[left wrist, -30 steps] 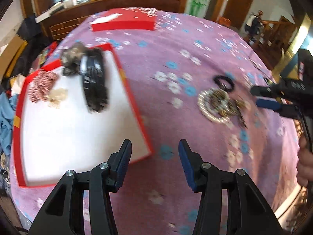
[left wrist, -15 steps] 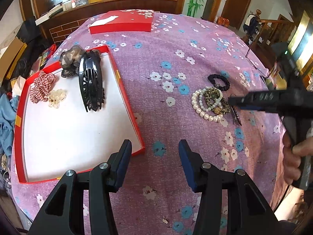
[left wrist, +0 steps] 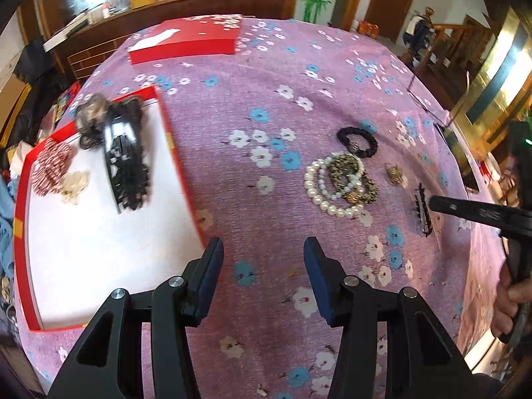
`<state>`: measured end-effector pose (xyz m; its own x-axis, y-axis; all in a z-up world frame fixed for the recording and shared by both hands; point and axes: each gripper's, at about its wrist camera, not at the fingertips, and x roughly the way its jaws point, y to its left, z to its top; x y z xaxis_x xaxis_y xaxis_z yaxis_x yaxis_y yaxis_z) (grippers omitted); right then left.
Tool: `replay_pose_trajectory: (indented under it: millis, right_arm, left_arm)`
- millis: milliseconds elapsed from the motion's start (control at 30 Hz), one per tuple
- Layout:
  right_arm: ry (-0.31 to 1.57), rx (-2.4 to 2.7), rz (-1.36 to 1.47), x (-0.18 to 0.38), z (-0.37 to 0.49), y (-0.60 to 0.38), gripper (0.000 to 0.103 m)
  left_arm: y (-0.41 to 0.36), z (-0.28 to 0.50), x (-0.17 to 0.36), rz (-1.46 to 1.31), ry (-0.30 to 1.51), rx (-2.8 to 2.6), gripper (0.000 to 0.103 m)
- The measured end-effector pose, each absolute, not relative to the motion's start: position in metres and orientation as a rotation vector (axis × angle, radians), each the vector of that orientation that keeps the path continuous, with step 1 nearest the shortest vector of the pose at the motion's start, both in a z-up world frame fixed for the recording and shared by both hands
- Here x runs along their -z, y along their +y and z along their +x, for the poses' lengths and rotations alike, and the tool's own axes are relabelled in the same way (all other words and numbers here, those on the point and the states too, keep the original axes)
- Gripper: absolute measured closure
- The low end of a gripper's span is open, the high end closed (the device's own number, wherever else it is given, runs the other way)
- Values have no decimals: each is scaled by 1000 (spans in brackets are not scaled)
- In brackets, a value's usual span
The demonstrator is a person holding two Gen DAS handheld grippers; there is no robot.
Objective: Organize jewelry
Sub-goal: 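Move both grippers back toward the remaining jewelry on the tablecloth, then grasp the pale bead bracelet with the left gripper while the right grasps the dark red beaded clip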
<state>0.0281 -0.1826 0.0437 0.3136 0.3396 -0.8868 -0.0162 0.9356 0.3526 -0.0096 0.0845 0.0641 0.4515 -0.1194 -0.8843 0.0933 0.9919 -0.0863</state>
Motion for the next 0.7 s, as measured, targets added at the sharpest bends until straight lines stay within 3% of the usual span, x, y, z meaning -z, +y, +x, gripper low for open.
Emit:
replay_pose_trajectory:
  millis: [233, 533, 567, 667, 700]
  right_arm:
    - [1168, -275, 453, -54, -8, -213, 99]
    - [1230, -308, 445, -46, -27, -200, 98]
    - [1239, -310, 439, -44, -29, -199, 98]
    - [1247, -308, 428, -42, -33, -198, 96]
    - [1247, -307, 426, -42, -34, -199, 96]
  left_arm:
    - [51, 5, -56, 21, 1132, 228, 55]
    - [27, 52, -43, 39, 1151, 282, 55]
    - [22, 56, -44, 45, 1147, 304, 57]
    - [3, 61, -42, 106, 1133, 370, 78]
    - [-3, 62, -39, 138, 1131, 370, 78]
